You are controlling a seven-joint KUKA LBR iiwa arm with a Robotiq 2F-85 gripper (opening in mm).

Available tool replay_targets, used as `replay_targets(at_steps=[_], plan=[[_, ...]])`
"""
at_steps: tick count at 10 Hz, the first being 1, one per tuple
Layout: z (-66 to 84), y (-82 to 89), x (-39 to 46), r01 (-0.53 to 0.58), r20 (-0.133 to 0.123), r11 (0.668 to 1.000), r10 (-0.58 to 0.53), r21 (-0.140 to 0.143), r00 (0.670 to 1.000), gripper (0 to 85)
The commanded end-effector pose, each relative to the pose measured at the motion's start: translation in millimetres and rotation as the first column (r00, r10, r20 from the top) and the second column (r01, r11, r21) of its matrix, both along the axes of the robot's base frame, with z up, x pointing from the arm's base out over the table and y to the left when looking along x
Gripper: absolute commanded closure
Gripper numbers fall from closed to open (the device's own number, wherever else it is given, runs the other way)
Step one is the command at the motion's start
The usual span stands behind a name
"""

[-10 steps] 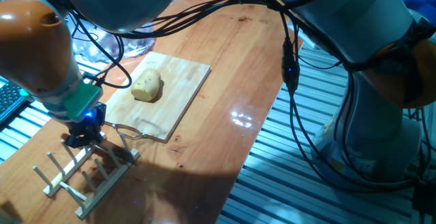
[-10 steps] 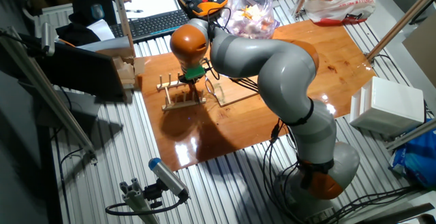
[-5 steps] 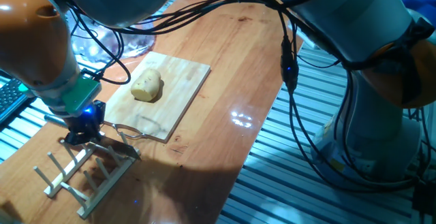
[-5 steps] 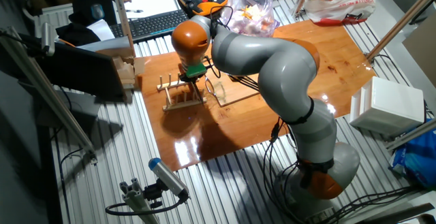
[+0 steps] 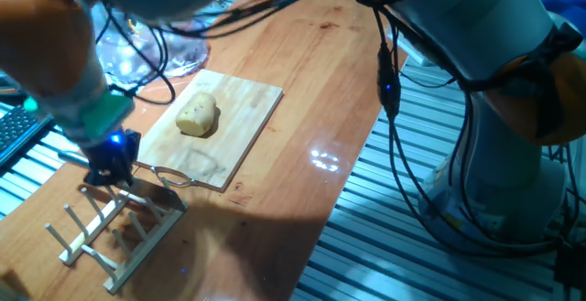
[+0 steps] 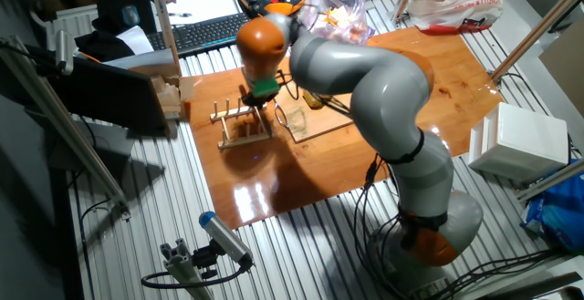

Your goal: Chop the potatoes

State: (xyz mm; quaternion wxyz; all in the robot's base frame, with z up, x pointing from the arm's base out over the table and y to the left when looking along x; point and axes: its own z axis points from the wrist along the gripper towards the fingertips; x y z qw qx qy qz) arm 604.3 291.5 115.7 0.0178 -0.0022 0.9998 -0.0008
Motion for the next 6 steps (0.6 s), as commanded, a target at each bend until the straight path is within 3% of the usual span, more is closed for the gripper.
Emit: replay_targets(at_steps=[1, 2, 4, 6], plan=[[21.6, -1.6, -2.8, 0.011, -0.016, 0.998, -0.01, 0.059, 1.0, 85.0], [41.6, -4.7, -8.0, 0.024, -0.035, 0.997, -0.021, 0.069, 0.999, 85.0], [77.4, -14.1, -23.9, 0.045, -0.027, 0.997, -0.043, 0.062, 0.999, 85.0], [100.6, -32.2, -34.5, 0.076, -0.029, 0.994, -0.074, 0.076, 0.997, 85.0]])
